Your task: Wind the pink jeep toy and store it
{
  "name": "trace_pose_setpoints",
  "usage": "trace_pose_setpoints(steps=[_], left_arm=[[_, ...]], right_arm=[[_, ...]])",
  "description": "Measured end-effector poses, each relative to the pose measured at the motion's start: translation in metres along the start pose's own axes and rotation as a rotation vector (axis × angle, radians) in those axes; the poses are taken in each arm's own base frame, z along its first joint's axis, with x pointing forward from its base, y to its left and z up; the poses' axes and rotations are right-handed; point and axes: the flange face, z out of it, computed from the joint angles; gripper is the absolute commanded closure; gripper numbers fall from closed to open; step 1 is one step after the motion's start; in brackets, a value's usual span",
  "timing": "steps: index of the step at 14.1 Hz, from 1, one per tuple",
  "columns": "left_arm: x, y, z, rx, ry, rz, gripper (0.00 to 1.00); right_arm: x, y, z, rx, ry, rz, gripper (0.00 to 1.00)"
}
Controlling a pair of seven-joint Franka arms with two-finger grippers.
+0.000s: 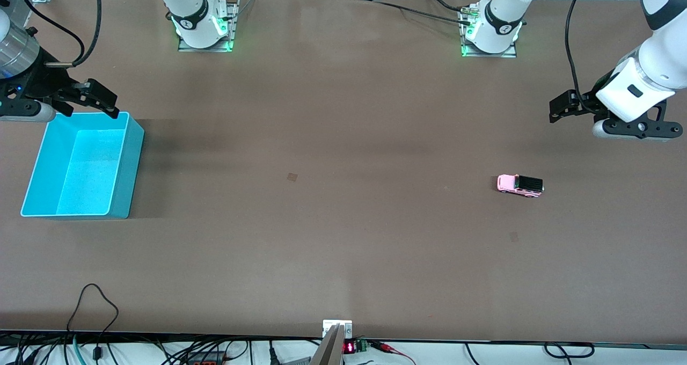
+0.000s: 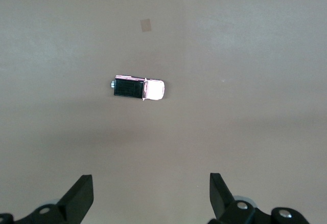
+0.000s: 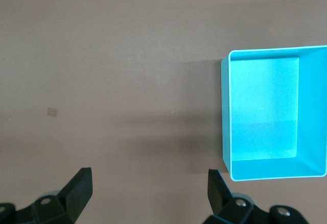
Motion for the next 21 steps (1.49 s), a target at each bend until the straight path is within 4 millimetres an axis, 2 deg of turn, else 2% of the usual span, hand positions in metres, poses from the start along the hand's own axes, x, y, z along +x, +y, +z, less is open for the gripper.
trace_pose_setpoints(steps=[13, 19, 21], left_arm=[[-0.003, 0.000, 0.002, 0.001, -0.029, 0.000, 0.00], [-0.009, 0.003, 0.020, 0.003, -0.146, 0.011, 0.00], [-0.014, 0.005, 0.028, -0.002, -0.215, 0.081, 0.00]], right_arm=[[0.000, 0.001, 0.000, 0.000, 0.000, -0.008, 0.00], [0.001, 0.005, 0.000, 0.000, 0.000, -0.012, 0.00], [0.001, 0.007, 0.000, 0.000, 0.000, -0.013, 0.00]])
